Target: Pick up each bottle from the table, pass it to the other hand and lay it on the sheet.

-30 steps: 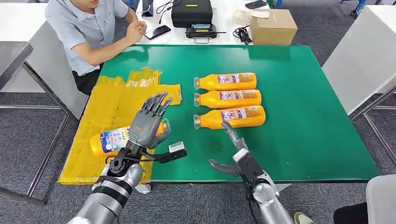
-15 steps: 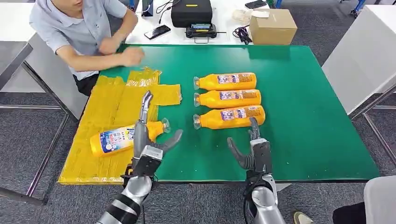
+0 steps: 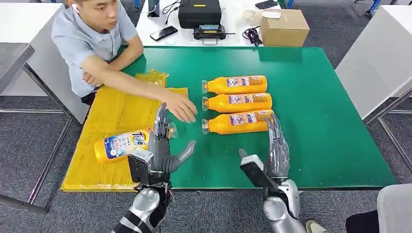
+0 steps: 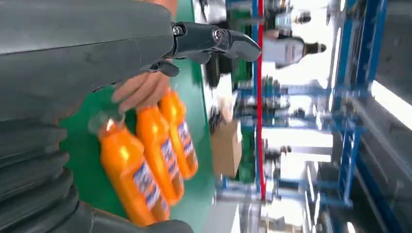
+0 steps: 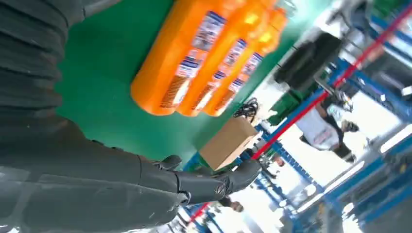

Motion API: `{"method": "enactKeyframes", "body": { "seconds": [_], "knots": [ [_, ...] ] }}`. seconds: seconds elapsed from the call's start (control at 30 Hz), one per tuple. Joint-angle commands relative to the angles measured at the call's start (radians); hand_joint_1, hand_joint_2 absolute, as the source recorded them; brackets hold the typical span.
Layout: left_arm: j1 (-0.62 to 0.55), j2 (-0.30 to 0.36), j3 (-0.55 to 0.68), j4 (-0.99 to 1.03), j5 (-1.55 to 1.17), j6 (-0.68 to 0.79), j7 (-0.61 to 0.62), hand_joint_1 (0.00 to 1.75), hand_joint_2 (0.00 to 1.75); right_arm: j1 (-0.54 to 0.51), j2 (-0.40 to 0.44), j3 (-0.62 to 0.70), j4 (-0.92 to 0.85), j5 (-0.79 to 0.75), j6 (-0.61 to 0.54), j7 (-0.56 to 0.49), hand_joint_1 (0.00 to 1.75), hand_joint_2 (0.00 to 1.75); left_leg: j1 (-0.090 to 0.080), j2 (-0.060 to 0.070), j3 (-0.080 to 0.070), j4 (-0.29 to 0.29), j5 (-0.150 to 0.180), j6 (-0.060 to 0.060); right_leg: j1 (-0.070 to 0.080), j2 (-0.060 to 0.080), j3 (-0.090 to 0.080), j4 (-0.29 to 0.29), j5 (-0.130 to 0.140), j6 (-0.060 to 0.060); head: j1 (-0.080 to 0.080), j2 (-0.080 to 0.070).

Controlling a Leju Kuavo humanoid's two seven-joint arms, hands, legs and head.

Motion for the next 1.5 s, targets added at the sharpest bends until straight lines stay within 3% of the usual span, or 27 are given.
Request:
{"method": "enactKeyframes", "body": {
  "seconds": [0.03, 0.5, 0.6, 0.77, 0.9, 1.03, 1.33, 1.5],
  "knots": [
    [0.024, 0.050, -0.037, -0.037, -0.039, -0.023, 0.030, 0.00, 1.75, -0.080, -0.141, 0.082, 0.126, 0.164, 0.017, 0.086, 0.00, 1.75, 0.001, 0.003, 0.003, -0.001, -0.001, -0.002, 0.001, 0.002, 0.002, -0.001, 0.000, -0.002, 0.000, 0.000],
    [0.051, 0.040, -0.018, -0.046, -0.085, -0.030, 0.051, 0.00, 1.75, -0.070, -0.178, 0.115, 0.076, 0.235, 0.068, 0.144, 0.00, 1.75, 0.001, 0.002, 0.002, -0.001, -0.001, -0.001, 0.001, 0.002, 0.001, 0.000, 0.000, -0.002, 0.000, 0.000],
    [0.046, 0.034, -0.024, -0.041, -0.105, -0.014, 0.059, 0.00, 1.75, -0.079, -0.179, 0.135, 0.099, 0.291, 0.077, 0.190, 0.00, 1.75, 0.001, 0.003, 0.004, 0.000, -0.002, -0.002, 0.002, 0.003, 0.003, 0.000, -0.001, -0.003, 0.000, 0.000],
    [0.015, 0.025, -0.042, -0.014, -0.124, -0.007, 0.072, 0.00, 1.75, -0.110, -0.134, 0.158, 0.183, 0.223, 0.134, 0.181, 0.00, 1.75, 0.001, 0.002, 0.002, -0.001, 0.000, -0.001, 0.001, 0.002, 0.001, -0.001, 0.000, -0.002, 0.000, 0.000],
    [0.011, 0.024, -0.043, -0.013, -0.111, -0.016, 0.095, 0.00, 1.75, -0.122, -0.151, 0.179, 0.224, 0.223, 0.178, 0.212, 0.00, 1.75, 0.002, 0.002, 0.003, 0.000, -0.001, -0.002, 0.002, 0.002, 0.003, -0.001, 0.000, -0.003, 0.000, 0.000],
    [0.004, 0.020, -0.033, -0.002, -0.052, -0.055, 0.157, 0.00, 1.75, -0.134, -0.150, 0.186, 0.273, 0.237, 0.177, 0.227, 0.00, 1.75, 0.001, 0.002, 0.003, -0.001, -0.001, -0.002, 0.001, 0.001, 0.002, -0.001, 0.000, -0.002, 0.000, 0.000],
    [-0.008, 0.022, -0.047, 0.008, -0.048, -0.067, 0.158, 0.00, 1.75, -0.132, -0.142, 0.202, 0.264, 0.227, 0.190, 0.220, 0.00, 1.75, 0.002, 0.003, 0.004, 0.000, -0.002, -0.003, 0.002, 0.002, 0.003, -0.001, -0.001, -0.003, 0.000, 0.000],
    [-0.002, 0.024, -0.048, -0.002, -0.056, -0.066, 0.175, 0.00, 1.75, -0.133, -0.159, 0.239, 0.224, 0.341, 0.126, 0.302, 0.00, 1.75, 0.001, 0.002, 0.003, 0.000, -0.001, -0.002, 0.001, 0.002, 0.002, 0.000, 0.000, -0.002, 0.000, 0.000]
  ]
}}
